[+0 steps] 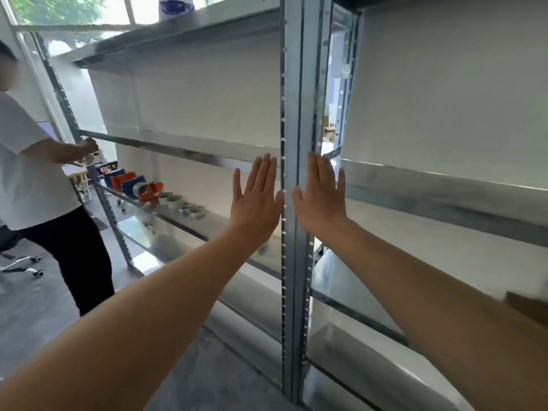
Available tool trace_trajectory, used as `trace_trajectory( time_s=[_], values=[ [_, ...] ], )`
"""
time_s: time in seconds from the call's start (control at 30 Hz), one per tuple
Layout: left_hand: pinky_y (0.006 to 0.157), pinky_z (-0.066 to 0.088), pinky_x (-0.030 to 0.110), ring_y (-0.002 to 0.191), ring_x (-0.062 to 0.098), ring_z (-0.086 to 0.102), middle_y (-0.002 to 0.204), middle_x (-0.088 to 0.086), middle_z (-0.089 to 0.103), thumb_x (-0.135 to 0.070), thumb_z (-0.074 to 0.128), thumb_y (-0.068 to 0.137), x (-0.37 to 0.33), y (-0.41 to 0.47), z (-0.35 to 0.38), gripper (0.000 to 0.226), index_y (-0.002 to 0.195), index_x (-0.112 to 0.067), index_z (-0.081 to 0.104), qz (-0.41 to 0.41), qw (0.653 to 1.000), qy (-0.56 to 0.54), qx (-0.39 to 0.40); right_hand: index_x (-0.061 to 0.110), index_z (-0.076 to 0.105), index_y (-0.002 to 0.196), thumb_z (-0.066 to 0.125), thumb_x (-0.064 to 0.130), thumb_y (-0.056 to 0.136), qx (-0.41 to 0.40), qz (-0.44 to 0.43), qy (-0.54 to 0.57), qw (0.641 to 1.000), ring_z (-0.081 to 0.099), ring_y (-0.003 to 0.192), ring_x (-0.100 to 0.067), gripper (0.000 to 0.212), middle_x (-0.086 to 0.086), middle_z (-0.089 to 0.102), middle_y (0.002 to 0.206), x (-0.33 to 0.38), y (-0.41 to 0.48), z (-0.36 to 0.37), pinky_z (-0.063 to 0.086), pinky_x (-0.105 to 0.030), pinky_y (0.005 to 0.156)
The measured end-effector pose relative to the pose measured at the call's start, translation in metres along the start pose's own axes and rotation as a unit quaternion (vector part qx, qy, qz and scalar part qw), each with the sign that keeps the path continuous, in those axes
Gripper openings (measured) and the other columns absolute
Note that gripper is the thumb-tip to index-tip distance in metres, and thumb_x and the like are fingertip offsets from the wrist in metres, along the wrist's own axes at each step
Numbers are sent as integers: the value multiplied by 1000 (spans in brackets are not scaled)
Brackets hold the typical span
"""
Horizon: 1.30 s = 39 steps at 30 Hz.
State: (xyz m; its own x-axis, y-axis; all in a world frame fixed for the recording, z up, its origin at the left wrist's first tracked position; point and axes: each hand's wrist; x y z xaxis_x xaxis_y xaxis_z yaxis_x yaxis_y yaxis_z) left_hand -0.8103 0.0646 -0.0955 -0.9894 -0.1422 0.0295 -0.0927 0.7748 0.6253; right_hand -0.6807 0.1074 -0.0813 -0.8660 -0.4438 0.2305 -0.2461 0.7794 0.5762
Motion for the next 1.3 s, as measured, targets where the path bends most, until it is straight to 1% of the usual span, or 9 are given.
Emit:
trace_trajectory(
  time_s=[0.1, 0.37, 0.53, 0.67, 0.83, 0.93, 1.03, 1.13, 1.3],
  values=[
    [121, -9, 47, 149, 15, -16, 164, 1, -14, -39, 16, 106, -57, -2, -10, 61, 156, -14, -9, 65, 997, -22, -24, 12, -7, 155, 29, 42, 103, 4, 11, -40, 999, -11, 151, -20, 70, -6, -9, 164, -34, -21, -32, -11, -46, 119],
    [122, -6, 48, 151, 15, -10, 165, 0, -8, -40, 9, 104, -206, -7, -79, 60, 156, -15, -6, 121, 983, -122, -65, 11, -2, 156, 35, 34, 102, -93, 81, -150, 981, -6, 151, -18, 70, -5, -1, 165, -141, -61, -178, -7, -47, 120],
    [120, -10, 47, 150, 14, -13, 164, 0, -10, -43, 12, 105, -316, -42, -107, 62, 156, -15, -8, 123, 975, -174, -58, 13, -10, 155, 27, 41, 103, -92, 110, -242, 960, -11, 151, -20, 70, -4, -9, 164, -226, -136, -262, -9, -49, 120],
    [121, -6, 49, 150, 15, -14, 164, 1, -13, -44, 2, 101, -418, -76, -144, 63, 155, -14, -12, 179, 957, -217, -67, 14, -10, 155, 25, 46, 102, -104, 162, -309, 932, -12, 150, -22, 71, -5, -10, 164, -294, -202, -330, -9, -49, 120],
    [120, -13, 48, 147, 16, -22, 163, 1, -18, -45, 4, 103, -537, -128, -199, 63, 154, -15, -15, 276, 922, -257, -83, 15, -11, 155, 21, 49, 102, -106, 240, -359, 896, -14, 150, -22, 71, -4, -12, 164, -359, -292, -409, -9, -50, 120],
    [121, -7, 49, 149, 17, -17, 163, 2, -17, -46, -2, 101, -599, -159, -232, 64, 155, -14, -14, 323, 900, -279, -90, 16, -9, 156, 21, 51, 102, -115, 273, -387, 873, -13, 150, -22, 71, -4, -11, 164, -385, -346, -456, -9, -50, 120],
    [120, -10, 49, 150, 17, -15, 163, 2, -15, -46, 4, 103, -657, -199, -264, 63, 155, -14, -11, 361, 873, -319, -80, 14, -8, 155, 27, 46, 103, -129, 336, -368, 857, -11, 151, -21, 71, -4, -10, 164, -403, -408, -498, -10, -49, 120],
    [121, -6, 49, 151, 17, -9, 164, 2, -9, -43, 12, 104, -708, -251, -291, 63, 156, -14, -7, 409, 832, -366, -77, 12, -12, 154, 31, 41, 103, -144, 407, -342, 835, -14, 150, -18, 73, -4, -12, 164, -415, -476, -535, -14, -48, 117],
    [122, -2, 46, 152, 15, 0, 165, 3, 2, -40, 24, 106, -761, -330, -321, 62, 157, -12, 4, 490, 760, -419, -77, 12, -12, 155, 31, 40, 102, -155, 495, -373, 769, -12, 150, -17, 73, -3, -13, 164, -430, -557, -577, -11, -50, 120]
  ],
)
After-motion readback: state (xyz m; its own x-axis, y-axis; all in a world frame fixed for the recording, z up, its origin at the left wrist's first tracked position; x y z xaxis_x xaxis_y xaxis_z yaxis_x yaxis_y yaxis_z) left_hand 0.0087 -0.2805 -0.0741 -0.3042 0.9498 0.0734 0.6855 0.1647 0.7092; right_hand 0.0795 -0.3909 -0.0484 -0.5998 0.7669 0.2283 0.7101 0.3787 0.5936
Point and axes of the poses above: each hand's wrist, its own y-axis towards the middle knuckle, its own z-axis out of the palm, x = y × z
